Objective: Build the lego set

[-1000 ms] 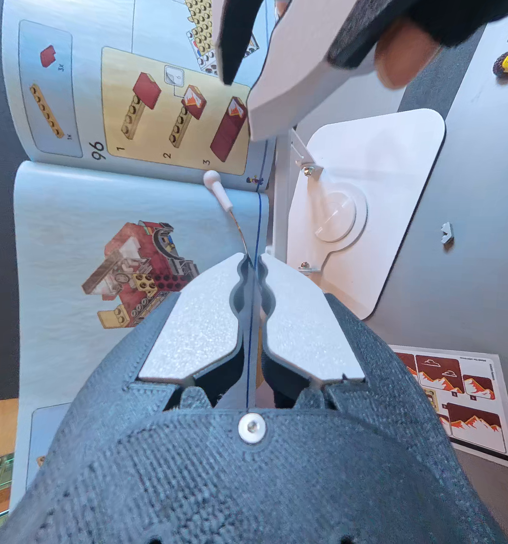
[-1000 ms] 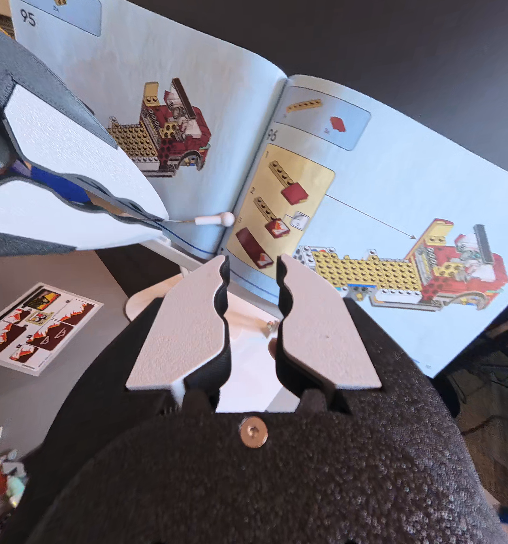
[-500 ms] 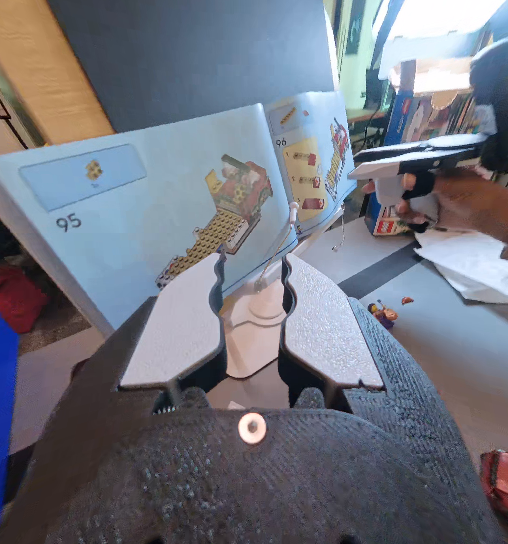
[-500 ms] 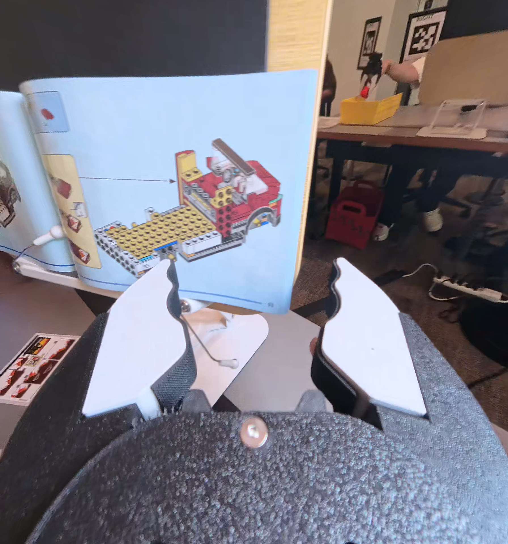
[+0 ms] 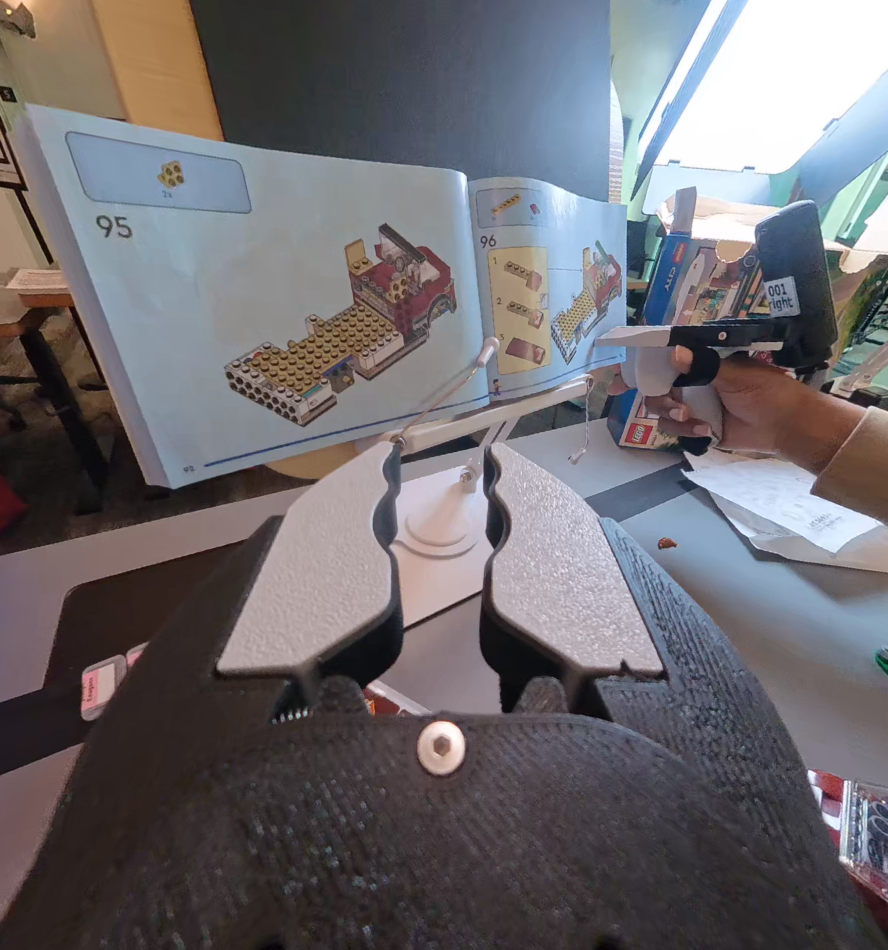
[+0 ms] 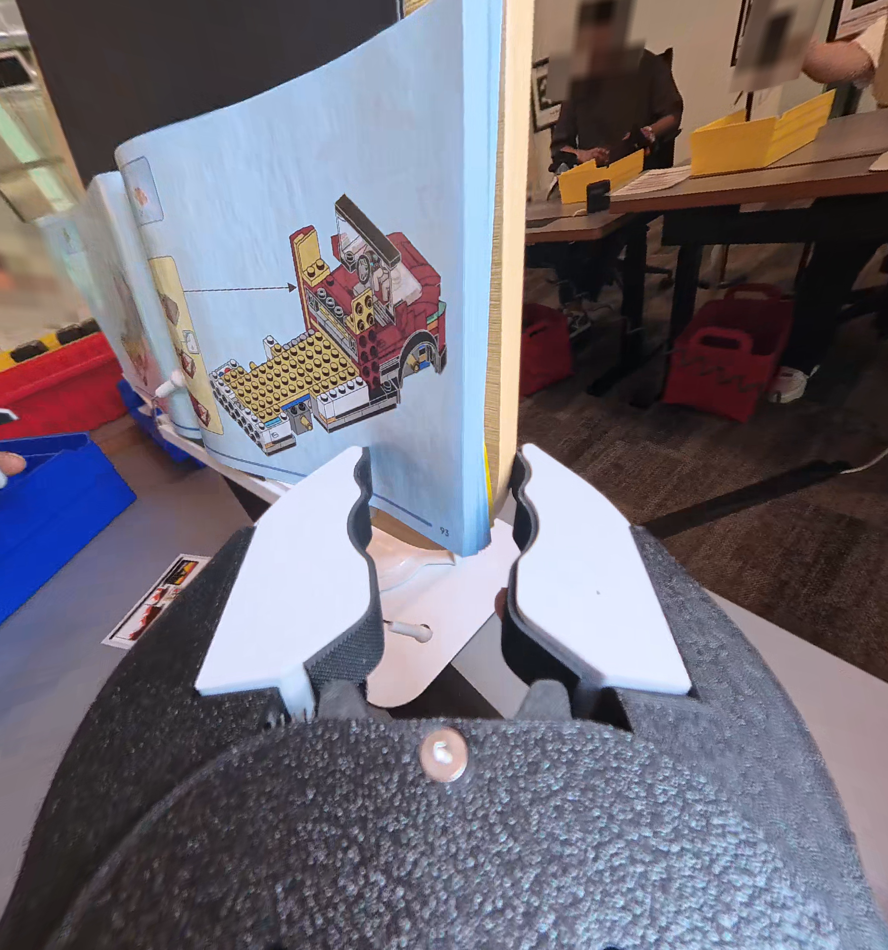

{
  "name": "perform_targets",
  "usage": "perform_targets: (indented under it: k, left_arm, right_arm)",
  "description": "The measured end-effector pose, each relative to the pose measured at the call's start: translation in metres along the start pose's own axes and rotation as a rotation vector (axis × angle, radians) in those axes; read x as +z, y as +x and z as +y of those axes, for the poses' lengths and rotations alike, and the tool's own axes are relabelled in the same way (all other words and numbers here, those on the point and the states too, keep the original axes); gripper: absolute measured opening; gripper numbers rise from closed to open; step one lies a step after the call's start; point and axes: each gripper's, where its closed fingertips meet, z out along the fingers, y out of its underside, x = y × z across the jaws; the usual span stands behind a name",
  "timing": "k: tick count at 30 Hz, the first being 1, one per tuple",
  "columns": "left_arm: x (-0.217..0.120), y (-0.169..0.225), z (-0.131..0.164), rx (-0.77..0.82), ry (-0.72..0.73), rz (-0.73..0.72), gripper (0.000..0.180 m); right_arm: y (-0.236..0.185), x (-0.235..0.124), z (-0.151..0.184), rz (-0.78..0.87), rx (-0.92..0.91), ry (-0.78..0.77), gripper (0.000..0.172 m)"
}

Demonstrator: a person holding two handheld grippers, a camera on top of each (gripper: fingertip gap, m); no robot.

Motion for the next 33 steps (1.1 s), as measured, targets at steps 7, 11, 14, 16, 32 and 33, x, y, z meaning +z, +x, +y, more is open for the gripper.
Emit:
perform_targets:
  k: [7, 11, 14, 16, 32, 33]
  left_arm:
    - [-0.007, -0.001, -0.008, 0.005, 0.049, -0.025, 0.027]
    - [-0.011, 0.0, -0.011, 0.022, 0.079, -0.044, 0.024]
    - [-0.013, 0.001, -0.011, 0.027, 0.086, -0.061, 0.021]
    - [-0.015, 0.001, -0.011, 0.05, 0.092, -0.079, 0.02]
    - [0.022, -0.06, -0.085, 0.155, 0.236, -0.418, 0.0]
    - [0.027, -0.062, -0.084, 0.146, 0.237, -0.418, 0.0]
  right_arm:
    - [-0.01, -0.033, -0.015, 0.173, -0.089, 0.031, 0.069]
    - [-0.077, -0.08, -0.016, 0.193, -0.269, 0.065, 0.064]
    - [-0.14, -0.116, 0.003, 0.148, -0.305, 0.066, 0.057]
    - [-0.18, -0.135, 0.024, 0.108, -0.255, 0.062, 0.052]
    - [-0.21, -0.189, 0.096, 0.232, -0.255, 0.206, 0.012]
    - [-0.208, -0.19, 0.096, 0.236, -0.256, 0.21, 0.012]
